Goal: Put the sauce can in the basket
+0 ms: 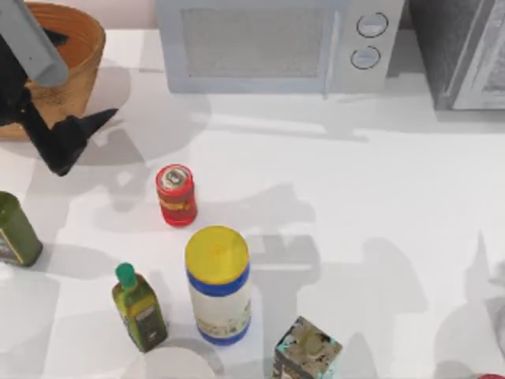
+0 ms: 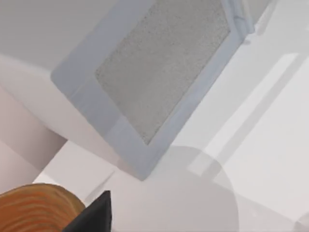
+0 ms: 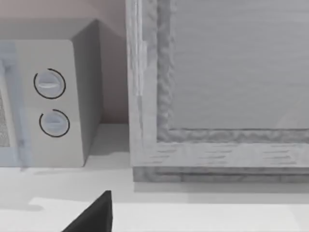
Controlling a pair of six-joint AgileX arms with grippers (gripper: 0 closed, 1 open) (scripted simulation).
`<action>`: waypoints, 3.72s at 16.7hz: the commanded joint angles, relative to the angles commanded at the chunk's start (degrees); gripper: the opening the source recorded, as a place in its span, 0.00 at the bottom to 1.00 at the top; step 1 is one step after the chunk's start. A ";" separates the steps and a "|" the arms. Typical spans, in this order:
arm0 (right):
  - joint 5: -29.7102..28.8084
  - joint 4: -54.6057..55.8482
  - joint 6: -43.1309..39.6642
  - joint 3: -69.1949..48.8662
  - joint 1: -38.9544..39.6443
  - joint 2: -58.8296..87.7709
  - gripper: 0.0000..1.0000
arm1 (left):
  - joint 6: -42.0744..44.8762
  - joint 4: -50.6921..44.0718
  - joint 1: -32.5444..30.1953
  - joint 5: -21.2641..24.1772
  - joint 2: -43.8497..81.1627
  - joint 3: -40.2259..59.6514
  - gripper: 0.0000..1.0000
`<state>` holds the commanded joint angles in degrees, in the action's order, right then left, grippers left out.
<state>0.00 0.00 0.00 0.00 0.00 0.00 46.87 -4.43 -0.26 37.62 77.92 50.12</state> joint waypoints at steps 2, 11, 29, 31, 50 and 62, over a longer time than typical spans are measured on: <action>0.00 0.00 0.00 0.00 0.00 0.00 1.00 | 4.73 -2.53 0.16 2.66 6.39 3.34 1.00; 0.00 0.00 0.00 0.00 0.00 0.00 1.00 | 28.04 -23.40 -0.03 14.92 32.51 16.47 1.00; 0.00 0.00 0.00 0.00 0.00 0.00 1.00 | 20.79 -15.44 -6.74 15.38 39.32 16.01 1.00; 0.00 0.00 0.00 0.00 0.00 0.00 1.00 | 19.00 -11.76 -7.88 14.97 40.85 15.26 1.00; 0.00 0.00 0.00 0.00 0.00 0.00 1.00 | 17.49 -7.20 -8.92 14.60 42.56 13.55 0.17; 0.00 0.00 0.00 0.00 0.00 0.00 1.00 | 17.48 -7.23 -8.75 14.57 42.40 13.62 0.00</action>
<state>0.00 0.00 0.00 0.00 0.00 0.00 64.35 -11.66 -9.01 52.19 120.32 63.74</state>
